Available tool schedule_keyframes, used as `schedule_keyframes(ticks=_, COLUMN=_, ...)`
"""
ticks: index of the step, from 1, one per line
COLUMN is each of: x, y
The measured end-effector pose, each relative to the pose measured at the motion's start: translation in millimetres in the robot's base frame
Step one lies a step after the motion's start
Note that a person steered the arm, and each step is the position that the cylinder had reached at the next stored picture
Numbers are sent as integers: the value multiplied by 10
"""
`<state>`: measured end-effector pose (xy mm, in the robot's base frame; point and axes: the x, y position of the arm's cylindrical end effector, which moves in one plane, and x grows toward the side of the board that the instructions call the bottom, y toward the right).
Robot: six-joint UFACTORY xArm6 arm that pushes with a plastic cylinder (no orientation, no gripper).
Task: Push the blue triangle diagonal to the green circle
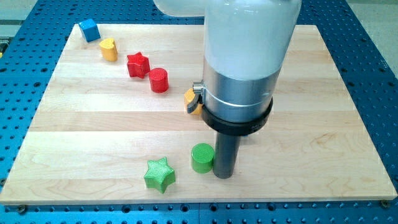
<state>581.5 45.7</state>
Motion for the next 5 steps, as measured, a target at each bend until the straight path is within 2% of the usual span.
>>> schedule_keyframes(ticks=3, x=-104, y=-485)
schedule_keyframes(ticks=5, x=-782, y=55)
